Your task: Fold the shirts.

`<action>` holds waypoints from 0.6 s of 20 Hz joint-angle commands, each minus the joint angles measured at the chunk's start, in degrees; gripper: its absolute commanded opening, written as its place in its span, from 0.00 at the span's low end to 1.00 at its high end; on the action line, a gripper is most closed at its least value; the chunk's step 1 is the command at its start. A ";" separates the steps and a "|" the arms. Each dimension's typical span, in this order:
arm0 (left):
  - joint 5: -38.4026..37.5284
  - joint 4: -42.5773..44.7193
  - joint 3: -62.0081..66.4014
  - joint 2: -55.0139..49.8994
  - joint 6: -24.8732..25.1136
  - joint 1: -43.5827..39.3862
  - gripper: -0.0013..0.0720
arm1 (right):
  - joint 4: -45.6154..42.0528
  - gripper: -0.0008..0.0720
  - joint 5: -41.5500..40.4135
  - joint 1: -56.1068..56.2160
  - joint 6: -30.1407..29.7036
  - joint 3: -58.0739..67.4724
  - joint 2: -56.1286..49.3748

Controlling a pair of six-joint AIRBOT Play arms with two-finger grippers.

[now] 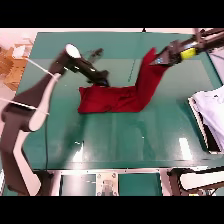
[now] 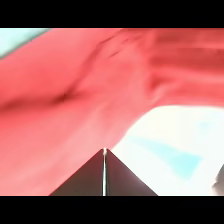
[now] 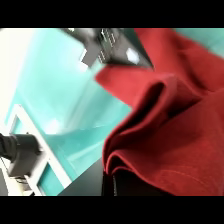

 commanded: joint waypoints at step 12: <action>-12.57 17.99 0.85 9.73 -0.72 16.76 0.05 | -2.64 0.77 -71.82 43.54 0.98 -15.63 -18.73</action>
